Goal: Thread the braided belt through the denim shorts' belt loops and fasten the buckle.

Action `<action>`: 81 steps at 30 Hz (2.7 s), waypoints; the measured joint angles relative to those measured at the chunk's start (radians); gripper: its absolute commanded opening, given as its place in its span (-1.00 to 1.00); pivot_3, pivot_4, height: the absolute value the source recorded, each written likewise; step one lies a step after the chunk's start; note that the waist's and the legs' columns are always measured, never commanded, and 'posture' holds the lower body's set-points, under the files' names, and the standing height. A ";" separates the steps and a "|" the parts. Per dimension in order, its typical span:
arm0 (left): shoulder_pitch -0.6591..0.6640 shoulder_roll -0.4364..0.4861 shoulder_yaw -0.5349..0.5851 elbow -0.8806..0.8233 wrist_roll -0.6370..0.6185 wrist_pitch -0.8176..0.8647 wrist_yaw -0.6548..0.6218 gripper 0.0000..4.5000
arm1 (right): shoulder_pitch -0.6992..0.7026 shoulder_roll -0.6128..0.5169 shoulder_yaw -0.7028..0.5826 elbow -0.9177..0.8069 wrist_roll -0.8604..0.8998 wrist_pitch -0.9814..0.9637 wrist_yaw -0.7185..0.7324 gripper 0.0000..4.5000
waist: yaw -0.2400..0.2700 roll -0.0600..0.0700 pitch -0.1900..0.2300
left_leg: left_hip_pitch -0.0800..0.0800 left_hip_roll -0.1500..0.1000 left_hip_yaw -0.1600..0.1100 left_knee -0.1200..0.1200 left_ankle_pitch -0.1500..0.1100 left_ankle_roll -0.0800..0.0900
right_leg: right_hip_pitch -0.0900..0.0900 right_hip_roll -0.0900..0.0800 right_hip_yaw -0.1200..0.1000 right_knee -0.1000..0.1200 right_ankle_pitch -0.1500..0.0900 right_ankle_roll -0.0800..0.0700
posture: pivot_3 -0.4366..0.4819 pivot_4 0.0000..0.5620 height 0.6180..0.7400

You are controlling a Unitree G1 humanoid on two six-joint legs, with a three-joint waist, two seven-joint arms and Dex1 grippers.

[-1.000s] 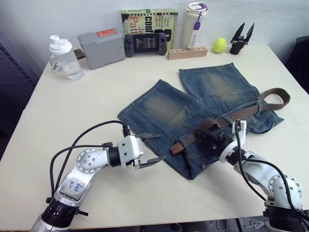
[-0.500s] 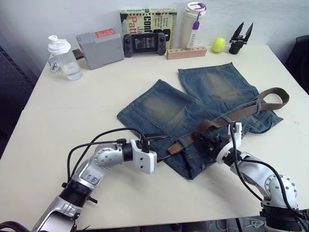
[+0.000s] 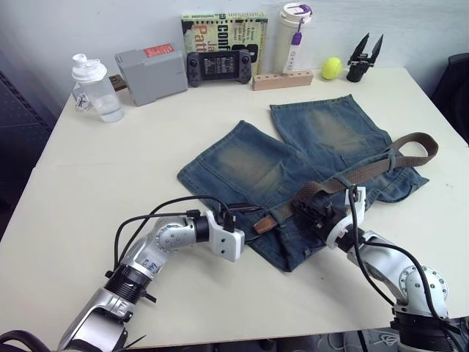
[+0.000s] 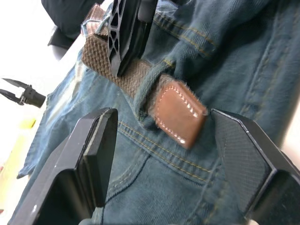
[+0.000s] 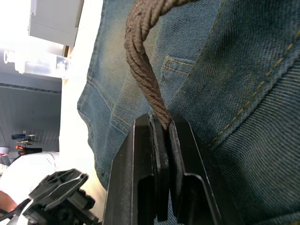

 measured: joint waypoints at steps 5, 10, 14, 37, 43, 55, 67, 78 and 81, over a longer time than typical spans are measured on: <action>0.000 0.000 -0.010 0.000 0.003 -0.028 0.004 -0.41 | 0.000 0.000 -0.001 0.000 0.000 0.000 -0.005 -1.00 | 0.000 0.000 0.000 | 0.000 0.001 0.000 0.000 0.000 0.000 | 0.000 0.000 0.000 0.000 0.000 0.000 | -0.05 -0.47 0.76; -0.001 0.002 -0.016 -0.001 0.005 -0.041 0.007 -0.99 | -0.001 0.000 0.000 0.000 0.000 0.001 -0.007 -1.00 | 0.000 0.000 0.000 | 0.000 0.001 0.000 0.000 0.000 0.000 | 0.000 -0.001 0.000 0.000 0.000 0.000 | -0.05 -0.47 0.76; -0.001 0.004 -0.016 -0.001 0.020 -0.051 0.017 -0.99 | -0.002 0.000 0.001 -0.001 0.000 0.002 -0.009 -1.00 | 0.000 0.000 0.000 | 0.000 0.001 0.000 0.000 0.000 0.000 | 0.000 0.000 0.000 0.000 0.000 0.000 | -0.05 -0.47 0.76; -0.004 0.032 -0.015 0.001 0.032 -0.080 0.037 -1.00 | 0.189 -0.426 -0.127 -0.227 -0.442 0.019 0.632 -0.69 | 0.004 0.000 0.000 | 0.001 0.000 0.000 0.001 -0.001 0.002 | 0.001 -0.002 0.000 0.000 0.000 0.000 | -0.05 -0.47 0.76; 0.016 0.056 -0.004 -0.005 0.015 -0.091 0.039 -1.00 | 0.185 -0.462 0.080 -0.181 -0.812 -0.041 0.652 -0.98 | 0.002 0.000 0.000 | 0.001 -0.001 0.000 0.001 -0.001 0.002 | 0.001 -0.001 0.000 0.000 0.000 0.000 | -0.05 -0.47 0.76; 0.276 0.387 0.199 -0.044 -0.108 -0.260 0.042 -1.00 | 0.094 -0.325 0.082 -0.164 -0.852 0.097 0.613 -0.98 | -0.030 -0.014 -0.009 | 0.006 0.005 -0.010 0.000 -0.002 -0.001 | 0.004 -0.002 -0.001 0.000 -0.001 -0.003 | -0.05 -0.47 0.76; 0.473 0.799 0.398 0.599 0.086 -0.765 0.313 -0.33 | 0.048 -0.263 0.092 -0.165 -0.875 0.161 0.608 -1.00 | -0.052 -0.011 -0.019 | 0.020 0.006 0.002 -0.018 -0.003 -0.001 | 0.007 -0.003 -0.004 0.001 -0.004 -0.006 | -0.05 -0.47 0.76; 0.316 0.833 0.303 0.715 0.178 -0.768 0.477 0.97 | 0.030 -0.251 0.097 -0.154 -0.915 0.176 0.644 -1.00 | -0.051 0.012 -0.034 | 0.030 0.003 0.012 -0.023 -0.003 -0.001 | 0.004 -0.009 -0.004 0.006 -0.004 -0.007 | -0.05 -0.47 0.76; 0.367 0.813 0.210 0.500 -0.061 -0.679 0.380 0.97 | 0.018 -0.247 0.097 -0.143 -0.929 0.176 0.652 -1.00 | -0.051 0.005 -0.033 | 0.030 0.001 0.011 -0.022 -0.003 0.000 | 0.004 -0.018 -0.005 0.009 -0.004 -0.007 | -0.05 -0.47 0.76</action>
